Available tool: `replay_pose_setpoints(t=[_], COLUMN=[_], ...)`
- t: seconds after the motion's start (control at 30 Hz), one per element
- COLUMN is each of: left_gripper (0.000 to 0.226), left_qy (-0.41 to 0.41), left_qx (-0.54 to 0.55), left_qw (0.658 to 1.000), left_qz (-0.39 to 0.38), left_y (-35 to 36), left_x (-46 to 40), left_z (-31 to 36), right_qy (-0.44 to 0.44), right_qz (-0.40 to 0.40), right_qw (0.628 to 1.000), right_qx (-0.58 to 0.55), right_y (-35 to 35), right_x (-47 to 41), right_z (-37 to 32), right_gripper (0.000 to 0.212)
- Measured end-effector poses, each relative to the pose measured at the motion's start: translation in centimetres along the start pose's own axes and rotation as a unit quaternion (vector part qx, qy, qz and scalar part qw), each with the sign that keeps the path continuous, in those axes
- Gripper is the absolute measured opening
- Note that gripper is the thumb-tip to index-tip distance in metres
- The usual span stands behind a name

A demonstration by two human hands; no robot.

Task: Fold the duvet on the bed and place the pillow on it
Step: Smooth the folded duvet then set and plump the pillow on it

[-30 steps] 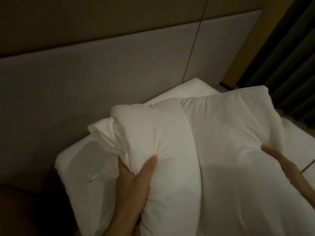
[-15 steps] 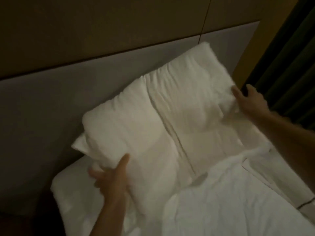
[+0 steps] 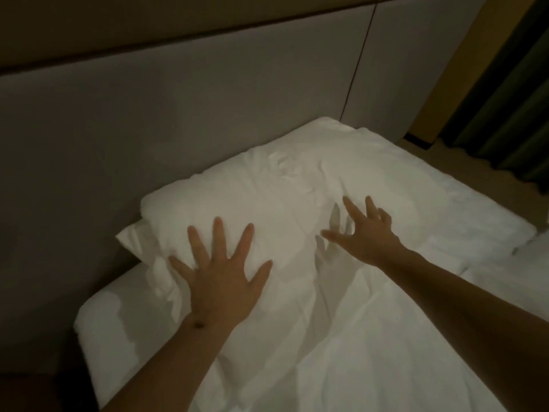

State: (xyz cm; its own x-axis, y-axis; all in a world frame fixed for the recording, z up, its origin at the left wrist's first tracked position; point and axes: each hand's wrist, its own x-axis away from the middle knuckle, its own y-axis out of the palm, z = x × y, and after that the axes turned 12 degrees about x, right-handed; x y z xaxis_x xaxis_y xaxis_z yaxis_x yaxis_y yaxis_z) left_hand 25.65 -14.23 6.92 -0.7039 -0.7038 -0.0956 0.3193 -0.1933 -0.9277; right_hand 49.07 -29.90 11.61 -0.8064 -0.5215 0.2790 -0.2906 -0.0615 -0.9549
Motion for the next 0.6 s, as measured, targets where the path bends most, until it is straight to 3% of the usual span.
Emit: replay_pose_setpoints(t=[0.1, 0.2, 0.33, 0.47, 0.6], left_gripper=[0.077, 0.078, 0.078, 0.078, 0.081], left_qy=[-0.024, -0.03, -0.013, -0.014, -0.009], left_qx=[0.029, 0.037, 0.027, 0.015, -0.013], left_qw=[0.999, 0.999, 0.999, 1.0, 0.998], left_qz=[-0.009, 0.01, 0.014, -0.014, -0.056], left_y=[3.7, 7.4, 10.0, 8.2, 5.1], left_x=[0.5, 0.7, 0.7, 1.1, 4.1], left_z=[-2.7, -4.7, -5.4, -4.5, 1.9], right_qy=[0.003, -0.008, -0.024, 0.001, -0.009], right_qz=[-0.042, -0.031, -0.026, -0.013, 0.001], right_qw=[0.999, 0.999, 0.999, 0.999, 0.993], right_qx=[0.01, 0.007, -0.002, -0.034, -0.121], right_y=[3.4, 8.2, 11.1, 10.4, 11.0], right_x=[-4.2, -7.4, -7.8, -6.1, 0.9], right_z=[-1.1, -1.7, -1.0, -0.8, 1.0], right_gripper=[0.132, 0.14, 0.138, 0.134, 0.106])
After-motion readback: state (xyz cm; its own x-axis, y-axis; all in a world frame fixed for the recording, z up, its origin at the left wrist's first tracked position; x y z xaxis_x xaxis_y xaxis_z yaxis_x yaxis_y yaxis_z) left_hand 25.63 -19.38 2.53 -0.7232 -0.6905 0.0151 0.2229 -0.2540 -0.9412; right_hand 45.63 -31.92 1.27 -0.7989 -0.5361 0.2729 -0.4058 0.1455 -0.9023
